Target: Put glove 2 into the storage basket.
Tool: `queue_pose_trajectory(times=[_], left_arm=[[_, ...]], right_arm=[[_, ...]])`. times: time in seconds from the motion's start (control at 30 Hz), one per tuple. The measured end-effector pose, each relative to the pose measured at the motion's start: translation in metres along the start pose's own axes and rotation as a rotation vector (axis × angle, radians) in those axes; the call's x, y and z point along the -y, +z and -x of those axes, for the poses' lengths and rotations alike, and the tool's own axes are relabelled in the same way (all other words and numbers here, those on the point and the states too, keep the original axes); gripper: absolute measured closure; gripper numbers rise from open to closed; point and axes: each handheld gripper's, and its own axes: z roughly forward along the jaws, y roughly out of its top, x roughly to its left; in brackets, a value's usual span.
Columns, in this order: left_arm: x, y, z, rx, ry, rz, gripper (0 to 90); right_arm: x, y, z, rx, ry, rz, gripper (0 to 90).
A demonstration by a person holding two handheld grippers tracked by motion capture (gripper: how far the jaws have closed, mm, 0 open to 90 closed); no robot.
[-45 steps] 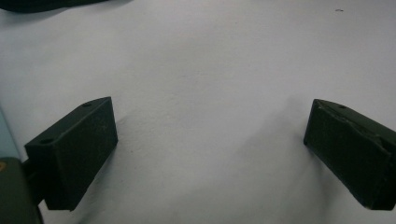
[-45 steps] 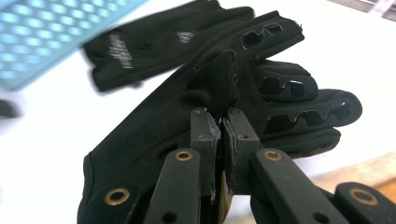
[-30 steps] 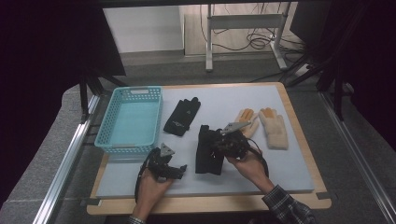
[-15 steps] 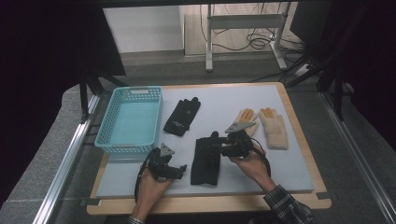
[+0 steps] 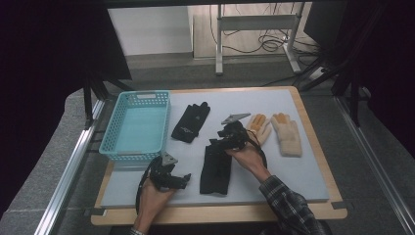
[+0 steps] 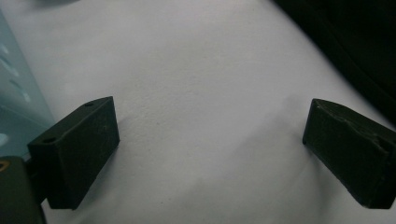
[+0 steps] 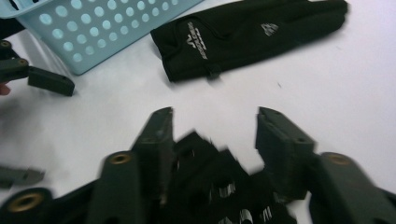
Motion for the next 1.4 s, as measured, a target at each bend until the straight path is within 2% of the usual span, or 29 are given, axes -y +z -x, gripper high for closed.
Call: queue_pose_trajectory(times=[0.2,0.3,0.43,0.57,0.63,0.7,0.77,0.9,1.03,1.13,1.2,1.23,1.27,1.33,1.4], left_arm=[[0.000,0.000,0.000,0.003,-0.003,0.000,3.9],[0.000,0.000,0.000,0.003,-0.004,0.001,3.9],[0.000,0.000,0.000,0.004,-0.006,0.002,3.9],[0.000,0.000,0.000,0.004,-0.006,0.003,3.8],[0.000,0.000,0.000,0.004,-0.006,0.002,3.9],[0.000,0.000,0.000,0.004,-0.006,0.003,3.8],[0.000,0.000,0.000,0.004,-0.006,0.003,3.8],[0.000,0.000,0.000,0.005,-0.006,0.002,3.9],[0.000,0.000,0.000,0.004,-0.004,0.000,3.9],[0.000,0.000,0.000,0.004,-0.004,0.001,3.9],[0.000,0.001,0.000,0.004,-0.005,0.003,3.8],[0.000,0.001,0.000,0.004,-0.005,0.002,3.8],[0.000,0.001,0.000,0.004,-0.005,0.001,3.8],[0.000,0.001,0.000,0.003,-0.003,0.001,3.8],[0.000,0.001,0.000,0.003,-0.004,0.001,3.8]], right_arm=[[-0.019,0.035,0.000,-0.009,-0.040,-0.051,64.3],[-0.026,0.053,0.003,-0.025,-0.034,-0.062,65.4],[-0.032,0.075,0.006,-0.023,-0.049,-0.080,65.4],[-0.033,0.091,0.005,-0.006,-0.057,-0.122,69.0],[-0.032,0.097,0.004,0.026,-0.087,-0.140,74.9],[-0.033,0.099,0.004,0.028,-0.106,-0.131,76.3],[-0.033,0.098,0.002,0.042,-0.114,-0.130,84.2],[-0.039,0.083,0.000,0.029,-0.117,-0.093,85.7],[-0.046,0.052,-0.007,0.011,-0.133,-0.049,85.7],[-0.043,0.024,-0.015,-0.008,-0.150,-0.019,85.2],[-0.034,0.010,-0.021,-0.022,-0.158,-0.016,82.8],[-0.029,0.004,-0.022,-0.026,-0.157,-0.006,78.3],[-0.024,0.001,-0.021,-0.028,-0.146,0.007,69.9],[-0.020,0.000,-0.014,-0.009,-0.113,0.018,65.9],[-0.019,0.006,-0.006,-0.003,-0.071,0.014,64.0]])
